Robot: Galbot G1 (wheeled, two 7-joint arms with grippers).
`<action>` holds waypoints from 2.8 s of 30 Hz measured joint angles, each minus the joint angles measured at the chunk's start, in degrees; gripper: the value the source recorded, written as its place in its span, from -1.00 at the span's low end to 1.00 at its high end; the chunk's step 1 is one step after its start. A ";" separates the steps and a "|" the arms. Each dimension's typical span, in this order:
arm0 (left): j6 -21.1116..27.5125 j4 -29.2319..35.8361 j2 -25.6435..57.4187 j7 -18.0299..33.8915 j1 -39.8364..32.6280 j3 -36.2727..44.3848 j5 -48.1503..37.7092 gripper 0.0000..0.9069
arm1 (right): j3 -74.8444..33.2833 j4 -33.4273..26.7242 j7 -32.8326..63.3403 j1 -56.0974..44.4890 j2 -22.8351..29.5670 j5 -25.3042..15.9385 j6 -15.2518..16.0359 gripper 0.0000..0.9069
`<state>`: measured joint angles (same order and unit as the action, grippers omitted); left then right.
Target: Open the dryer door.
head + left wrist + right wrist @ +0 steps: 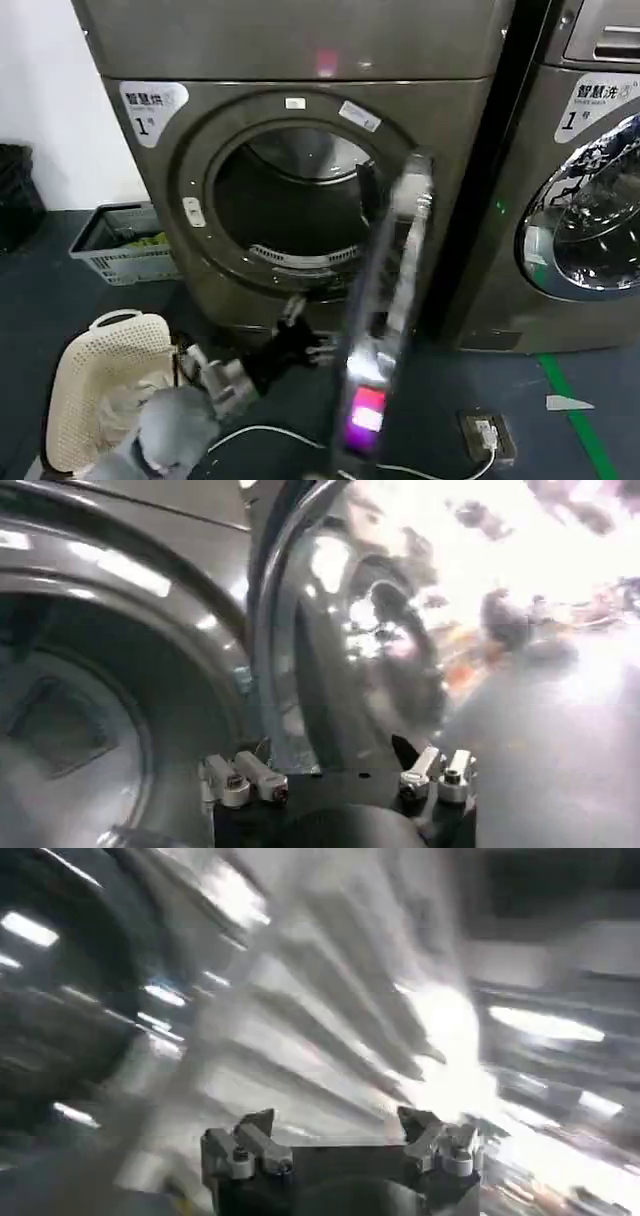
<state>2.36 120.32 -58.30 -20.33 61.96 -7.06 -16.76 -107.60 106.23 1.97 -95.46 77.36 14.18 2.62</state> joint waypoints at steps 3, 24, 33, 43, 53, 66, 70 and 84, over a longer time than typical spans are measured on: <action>-0.06 -2.06 -0.63 -0.02 -4.14 4.71 -0.54 1.00 | -4.20 -1.85 1.74 -0.03 1.69 -0.95 1.19 1.00; 0.92 -18.76 -14.17 -0.04 -28.49 30.88 0.75 1.00 | -24.23 -10.46 4.07 -3.59 1.94 -0.75 3.42 1.00; 1.24 -26.03 -21.83 -0.08 -35.44 33.92 0.42 1.00 | -26.92 -13.35 3.07 -5.01 0.86 -0.49 1.41 1.00; 1.87 -24.70 -21.15 -0.49 -34.23 33.12 0.50 1.00 | -26.36 -14.85 1.30 -5.36 -0.55 0.18 0.66 1.00; -1.45 -15.67 -5.83 -2.20 -29.01 29.01 1.65 1.00 | -24.37 -14.37 0.21 -5.36 -0.57 2.67 0.93 1.00; -20.69 -11.54 21.32 -8.57 -23.23 20.72 26.62 1.00 | -21.95 -13.83 0.03 -3.51 -0.74 4.48 -0.12 1.00; -31.02 -13.85 29.04 -11.93 -21.67 16.13 35.97 1.00 | -21.34 -14.53 -0.02 -3.16 -0.97 7.23 -0.11 1.00; -49.67 -25.34 41.58 -27.58 -20.90 4.79 62.32 1.00 | -18.72 -17.11 -0.50 -1.95 -2.79 10.08 0.02 1.00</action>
<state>-47.31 94.98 -16.72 -47.91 41.06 -2.27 45.57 -126.32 89.12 1.47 -97.41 74.58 24.26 2.64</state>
